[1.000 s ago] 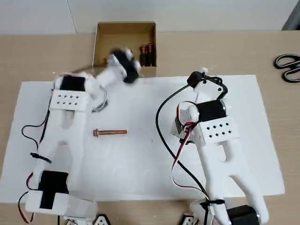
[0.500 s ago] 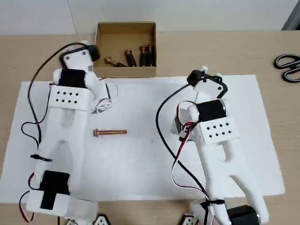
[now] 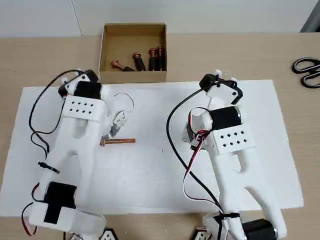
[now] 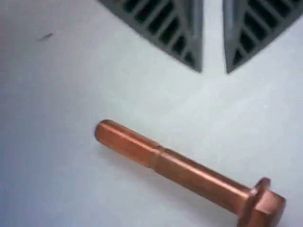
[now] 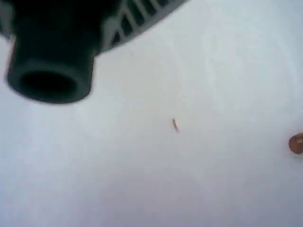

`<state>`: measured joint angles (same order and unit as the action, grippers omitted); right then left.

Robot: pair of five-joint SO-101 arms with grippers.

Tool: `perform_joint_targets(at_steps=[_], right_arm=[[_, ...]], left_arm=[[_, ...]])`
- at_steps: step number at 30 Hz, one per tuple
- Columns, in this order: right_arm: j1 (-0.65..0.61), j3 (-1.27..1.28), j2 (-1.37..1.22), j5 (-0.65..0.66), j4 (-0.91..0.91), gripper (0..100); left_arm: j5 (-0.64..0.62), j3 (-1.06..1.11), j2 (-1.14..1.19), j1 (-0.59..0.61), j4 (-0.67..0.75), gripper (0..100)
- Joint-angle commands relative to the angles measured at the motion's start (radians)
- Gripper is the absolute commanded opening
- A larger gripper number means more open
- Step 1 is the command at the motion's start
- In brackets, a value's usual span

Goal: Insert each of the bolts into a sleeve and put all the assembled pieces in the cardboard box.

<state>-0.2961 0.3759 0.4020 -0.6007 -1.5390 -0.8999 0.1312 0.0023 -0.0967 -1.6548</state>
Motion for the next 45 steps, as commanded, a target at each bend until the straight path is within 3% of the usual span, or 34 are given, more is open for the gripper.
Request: perform_joint_targets(at_steps=[1, 5, 9, 22, 45], right_arm=[[0.010, -0.005, 0.027, 0.005, 0.016, 0.4], [0.010, -0.005, 0.027, 0.005, 0.016, 0.4], [0.010, -0.005, 0.027, 0.003, 0.016, 0.4], [0.010, -0.005, 0.033, 0.003, 0.007, 0.4], [0.010, -0.005, 0.035, 0.006, 0.005, 0.4]], left_arm=[[-0.011, 0.065, -0.003, -0.003, 0.032, 15], [-0.011, 0.111, -0.003, -0.003, 0.038, 23], [-0.034, 0.119, -0.003, 0.002, 0.061, 23], [-0.094, 0.303, -0.003, 0.002, 0.334, 23], [-0.137, 0.363, -0.003, 0.084, 0.365, 23]])
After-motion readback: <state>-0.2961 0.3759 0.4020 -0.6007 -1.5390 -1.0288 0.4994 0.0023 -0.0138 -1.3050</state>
